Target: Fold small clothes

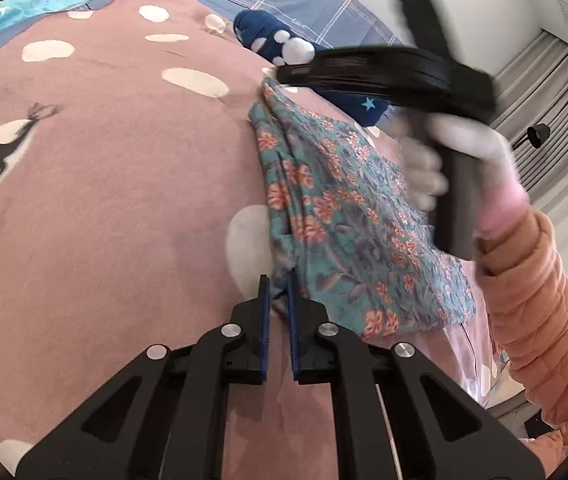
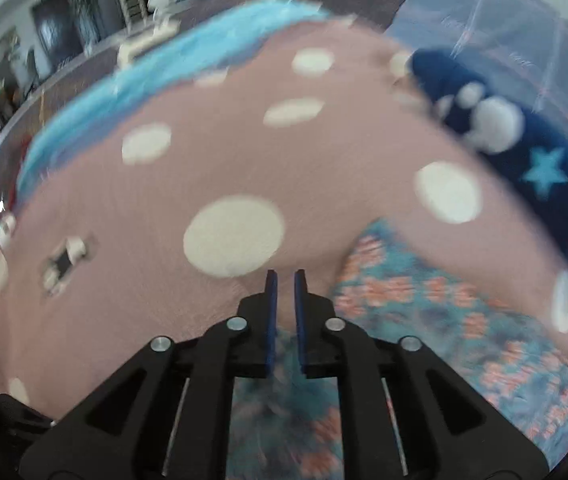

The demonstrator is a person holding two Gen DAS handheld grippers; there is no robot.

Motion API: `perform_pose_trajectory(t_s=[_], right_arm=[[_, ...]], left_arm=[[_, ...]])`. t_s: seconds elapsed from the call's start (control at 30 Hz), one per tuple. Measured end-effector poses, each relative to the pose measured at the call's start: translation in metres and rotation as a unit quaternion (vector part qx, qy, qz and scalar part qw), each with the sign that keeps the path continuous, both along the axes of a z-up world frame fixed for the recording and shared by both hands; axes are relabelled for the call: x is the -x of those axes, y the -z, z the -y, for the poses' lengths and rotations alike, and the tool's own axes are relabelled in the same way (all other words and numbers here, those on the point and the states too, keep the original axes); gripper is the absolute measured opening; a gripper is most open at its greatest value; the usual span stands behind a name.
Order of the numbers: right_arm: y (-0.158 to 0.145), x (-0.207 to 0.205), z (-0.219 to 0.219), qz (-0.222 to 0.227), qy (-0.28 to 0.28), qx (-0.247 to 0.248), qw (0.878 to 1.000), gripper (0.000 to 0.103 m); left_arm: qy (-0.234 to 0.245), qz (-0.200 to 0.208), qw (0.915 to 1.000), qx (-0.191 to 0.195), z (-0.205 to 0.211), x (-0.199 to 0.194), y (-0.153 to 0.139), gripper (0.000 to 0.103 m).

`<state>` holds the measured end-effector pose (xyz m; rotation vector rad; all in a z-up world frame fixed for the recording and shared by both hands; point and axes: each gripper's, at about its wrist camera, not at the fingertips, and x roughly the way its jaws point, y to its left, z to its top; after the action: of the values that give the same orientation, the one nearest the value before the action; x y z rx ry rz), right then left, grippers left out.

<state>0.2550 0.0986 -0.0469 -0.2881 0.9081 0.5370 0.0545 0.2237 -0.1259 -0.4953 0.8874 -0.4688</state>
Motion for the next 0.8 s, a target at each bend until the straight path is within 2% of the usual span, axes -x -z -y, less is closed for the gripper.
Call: perform_pose_trajectory(t_s=[0.1, 0.2, 0.3, 0.4, 0.5, 0.6, 0.63, 0.67, 0.7, 0.8], right_arm=[[-0.025, 0.037, 0.015, 0.045, -0.028, 0.012, 0.999, 0.022], [-0.025, 0.096, 0.024, 0.063, -0.080, 0.037, 0.994, 0.030], [-0.007, 0.164, 0.024, 0.081, -0.143, 0.062, 0.984, 0.035], [0.013, 0.209, 0.019, 0.092, -0.182, 0.075, 0.976, 0.041], [0.037, 0.236, 0.002, 0.128, -0.193, 0.130, 0.964, 0.043], [0.057, 0.236, -0.011, 0.167, -0.177, 0.192, 0.951, 0.042], [0.063, 0.234, -0.016, 0.192, -0.157, 0.212, 0.945, 0.038], [0.066, 0.233, -0.020, 0.207, -0.147, 0.222, 0.941, 0.025], [0.067, 0.231, -0.024, 0.213, -0.141, 0.225, 0.940, 0.006], [0.053, 0.230, -0.024, 0.202, -0.110, 0.173, 0.958, 0.006]], left_arm=[[-0.027, 0.012, 0.9996, 0.000, -0.019, 0.007, -0.004, 0.009], [-0.054, 0.024, 0.9981, -0.015, -0.035, 0.012, -0.011, 0.010], [-0.062, 0.033, 0.9972, -0.023, -0.041, 0.013, -0.018, 0.015], [-0.063, 0.038, 0.9969, -0.029, -0.041, 0.013, -0.023, 0.017], [-0.068, 0.034, 0.9966, -0.032, -0.040, 0.011, -0.025, 0.018], [-0.072, 0.031, 0.9964, -0.032, -0.041, 0.011, -0.023, 0.018], [-0.073, 0.031, 0.9963, -0.033, -0.042, 0.011, -0.023, 0.018], [-0.076, 0.030, 0.9960, -0.034, -0.044, 0.011, -0.023, 0.018], [-0.078, 0.029, 0.9960, -0.034, -0.046, 0.010, -0.023, 0.018], [-0.076, 0.024, 0.9965, -0.026, -0.048, 0.005, -0.021, 0.018]])
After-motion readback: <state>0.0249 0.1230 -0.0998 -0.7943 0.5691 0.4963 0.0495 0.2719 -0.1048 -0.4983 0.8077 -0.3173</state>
